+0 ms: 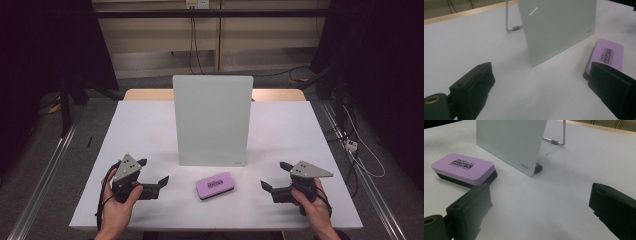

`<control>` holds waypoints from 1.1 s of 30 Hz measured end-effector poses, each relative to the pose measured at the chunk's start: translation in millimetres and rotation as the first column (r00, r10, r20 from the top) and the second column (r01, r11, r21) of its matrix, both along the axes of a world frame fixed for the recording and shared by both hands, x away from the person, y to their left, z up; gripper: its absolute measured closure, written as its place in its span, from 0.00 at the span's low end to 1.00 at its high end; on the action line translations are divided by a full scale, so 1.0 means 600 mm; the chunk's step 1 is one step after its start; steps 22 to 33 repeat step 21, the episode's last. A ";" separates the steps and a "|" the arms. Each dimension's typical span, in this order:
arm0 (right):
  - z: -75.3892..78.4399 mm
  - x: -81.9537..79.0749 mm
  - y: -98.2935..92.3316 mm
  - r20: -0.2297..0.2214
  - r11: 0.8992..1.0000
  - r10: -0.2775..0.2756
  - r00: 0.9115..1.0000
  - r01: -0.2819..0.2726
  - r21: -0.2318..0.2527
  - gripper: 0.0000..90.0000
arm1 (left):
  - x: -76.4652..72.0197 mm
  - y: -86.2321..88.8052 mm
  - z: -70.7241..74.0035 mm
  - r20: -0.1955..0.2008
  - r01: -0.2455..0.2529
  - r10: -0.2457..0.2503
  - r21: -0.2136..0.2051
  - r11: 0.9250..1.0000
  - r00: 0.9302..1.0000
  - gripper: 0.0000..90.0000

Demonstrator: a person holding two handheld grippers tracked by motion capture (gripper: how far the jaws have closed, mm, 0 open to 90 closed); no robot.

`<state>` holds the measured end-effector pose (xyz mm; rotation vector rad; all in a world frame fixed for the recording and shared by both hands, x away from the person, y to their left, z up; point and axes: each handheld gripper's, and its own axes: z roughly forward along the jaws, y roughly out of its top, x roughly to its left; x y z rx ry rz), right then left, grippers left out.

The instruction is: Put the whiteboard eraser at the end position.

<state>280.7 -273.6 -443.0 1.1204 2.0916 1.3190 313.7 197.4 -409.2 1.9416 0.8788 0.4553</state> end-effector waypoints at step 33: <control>0.000 0.000 -0.001 -0.004 1.000 0.005 1.000 -0.005 -0.002 0.04 | -0.016 0.030 -0.029 -0.002 -0.022 0.022 -0.025 0.999 1.000 0.06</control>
